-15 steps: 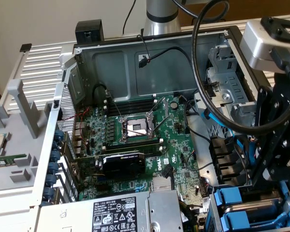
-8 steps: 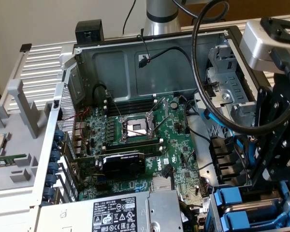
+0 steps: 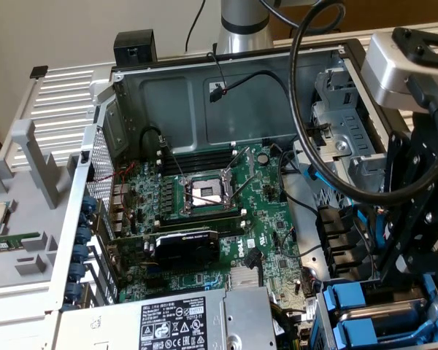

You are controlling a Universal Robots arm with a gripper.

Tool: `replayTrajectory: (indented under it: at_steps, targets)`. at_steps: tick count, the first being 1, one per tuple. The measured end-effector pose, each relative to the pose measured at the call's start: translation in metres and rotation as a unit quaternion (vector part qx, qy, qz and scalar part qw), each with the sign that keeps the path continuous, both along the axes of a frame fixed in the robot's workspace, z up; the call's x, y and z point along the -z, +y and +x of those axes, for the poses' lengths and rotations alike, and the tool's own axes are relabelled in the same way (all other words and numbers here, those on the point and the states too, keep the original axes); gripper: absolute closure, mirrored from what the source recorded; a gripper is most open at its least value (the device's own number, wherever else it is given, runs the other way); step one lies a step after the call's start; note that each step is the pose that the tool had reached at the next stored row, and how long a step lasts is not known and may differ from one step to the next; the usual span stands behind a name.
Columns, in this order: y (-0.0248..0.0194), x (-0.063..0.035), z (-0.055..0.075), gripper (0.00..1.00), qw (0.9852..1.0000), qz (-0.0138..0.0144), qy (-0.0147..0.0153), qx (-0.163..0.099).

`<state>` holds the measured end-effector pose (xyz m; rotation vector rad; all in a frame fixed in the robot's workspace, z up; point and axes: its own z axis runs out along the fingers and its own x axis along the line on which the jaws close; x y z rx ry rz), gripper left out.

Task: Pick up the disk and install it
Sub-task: 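Insert the first disk wire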

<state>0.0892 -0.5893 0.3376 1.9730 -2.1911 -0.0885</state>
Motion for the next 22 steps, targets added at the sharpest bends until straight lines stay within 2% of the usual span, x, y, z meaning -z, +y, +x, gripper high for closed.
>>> replayTrajectory:
  at_steps: [4,8,22]
  targets:
    - [0.0,0.0,0.0,0.83,1.0,0.0,0.0001,0.0]
    - [-0.0007,0.0,0.0003,0.83,1.0,0.0001,0.0027,0.0]
    - [-0.0008,0.0008,0.0014,0.83,1.0,0.0001,0.003,0.0]
